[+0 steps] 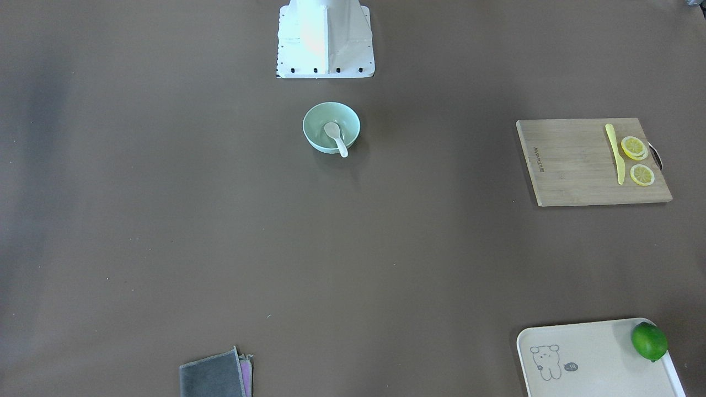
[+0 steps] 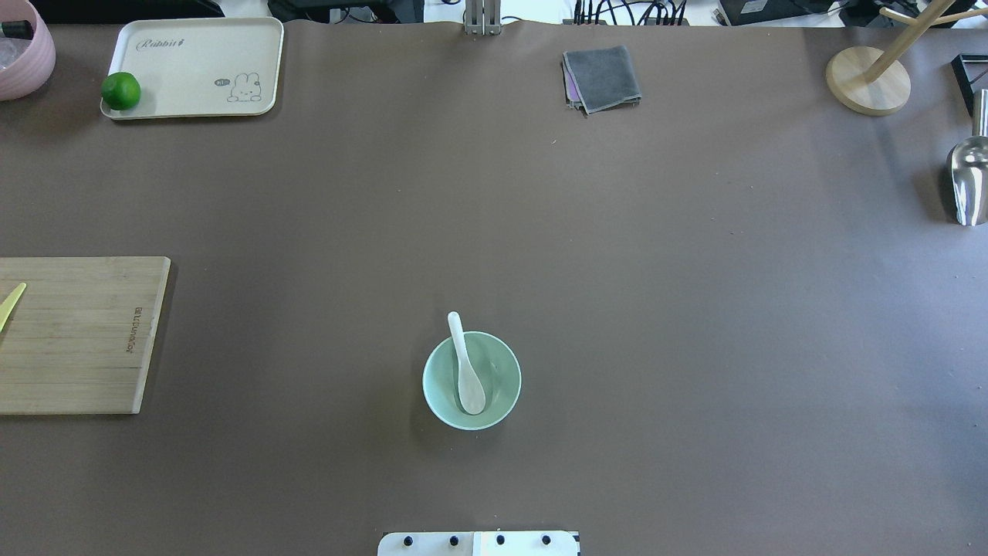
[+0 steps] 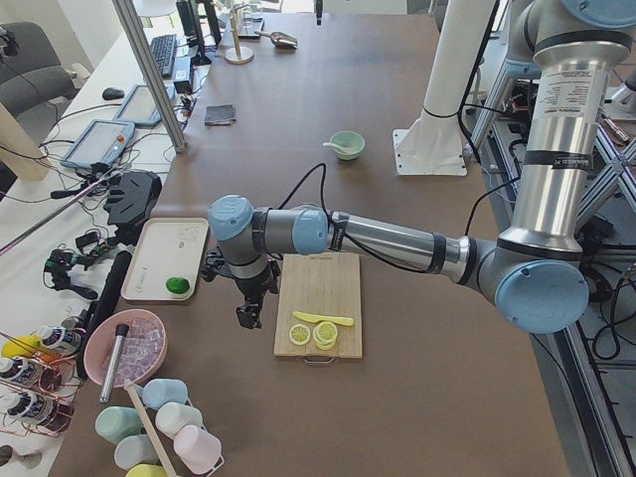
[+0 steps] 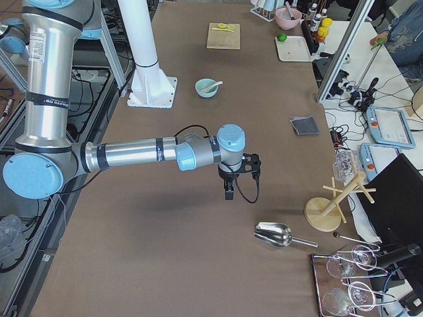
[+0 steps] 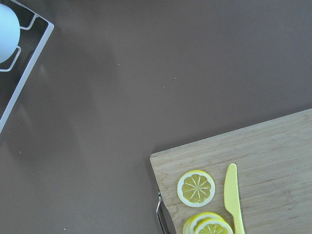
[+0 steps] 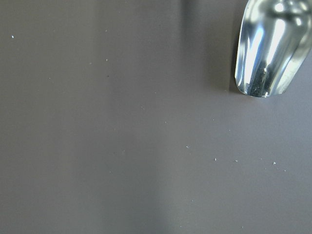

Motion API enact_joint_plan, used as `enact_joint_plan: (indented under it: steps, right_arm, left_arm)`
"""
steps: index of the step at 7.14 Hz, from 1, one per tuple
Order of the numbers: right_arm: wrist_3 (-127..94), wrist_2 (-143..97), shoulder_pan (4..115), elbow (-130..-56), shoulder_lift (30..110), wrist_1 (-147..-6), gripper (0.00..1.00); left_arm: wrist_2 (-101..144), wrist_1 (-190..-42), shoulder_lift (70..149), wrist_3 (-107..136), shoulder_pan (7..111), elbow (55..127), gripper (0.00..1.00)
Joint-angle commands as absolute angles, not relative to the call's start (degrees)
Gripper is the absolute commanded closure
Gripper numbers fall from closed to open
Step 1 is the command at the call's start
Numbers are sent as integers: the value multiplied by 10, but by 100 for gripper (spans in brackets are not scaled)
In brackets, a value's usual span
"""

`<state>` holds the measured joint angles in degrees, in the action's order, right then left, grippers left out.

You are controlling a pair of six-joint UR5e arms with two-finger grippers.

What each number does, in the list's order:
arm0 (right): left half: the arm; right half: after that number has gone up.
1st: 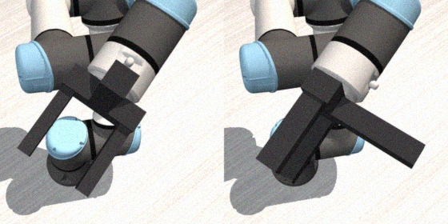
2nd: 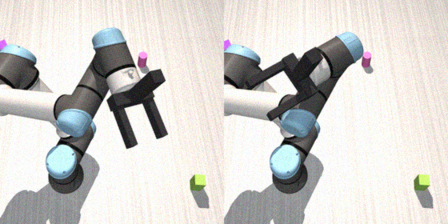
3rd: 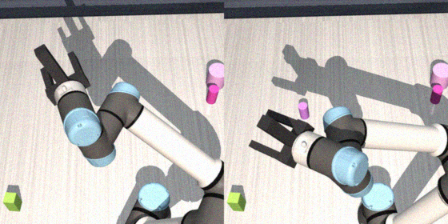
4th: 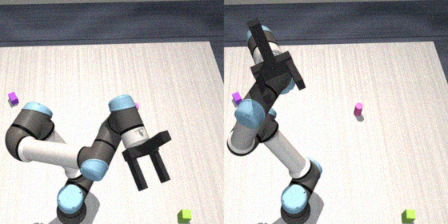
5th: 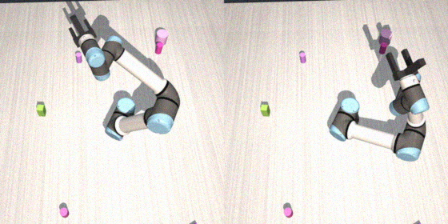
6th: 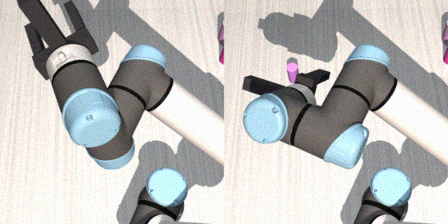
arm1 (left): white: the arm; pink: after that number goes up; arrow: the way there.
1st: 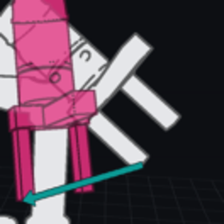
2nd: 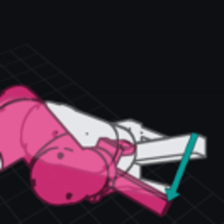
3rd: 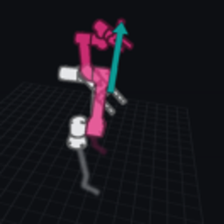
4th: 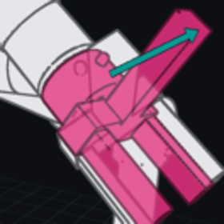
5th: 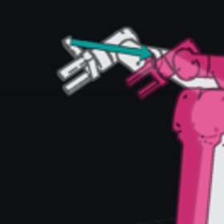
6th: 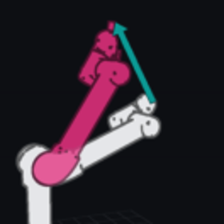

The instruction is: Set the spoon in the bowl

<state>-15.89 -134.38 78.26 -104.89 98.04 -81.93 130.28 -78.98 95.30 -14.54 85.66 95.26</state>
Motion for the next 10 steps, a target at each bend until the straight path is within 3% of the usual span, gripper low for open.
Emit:
enact_joint_plan:
  steps: [1,10]
  right_arm:
    - [-155,-1344,785,-1049,981,-820,0]
    - [-145,-1344,788,-1049,981,-836,0]
  left_arm:
    - [1303,-822,940,-141,858,947,2]
    - [1303,-824,940,-88,858,950,2]
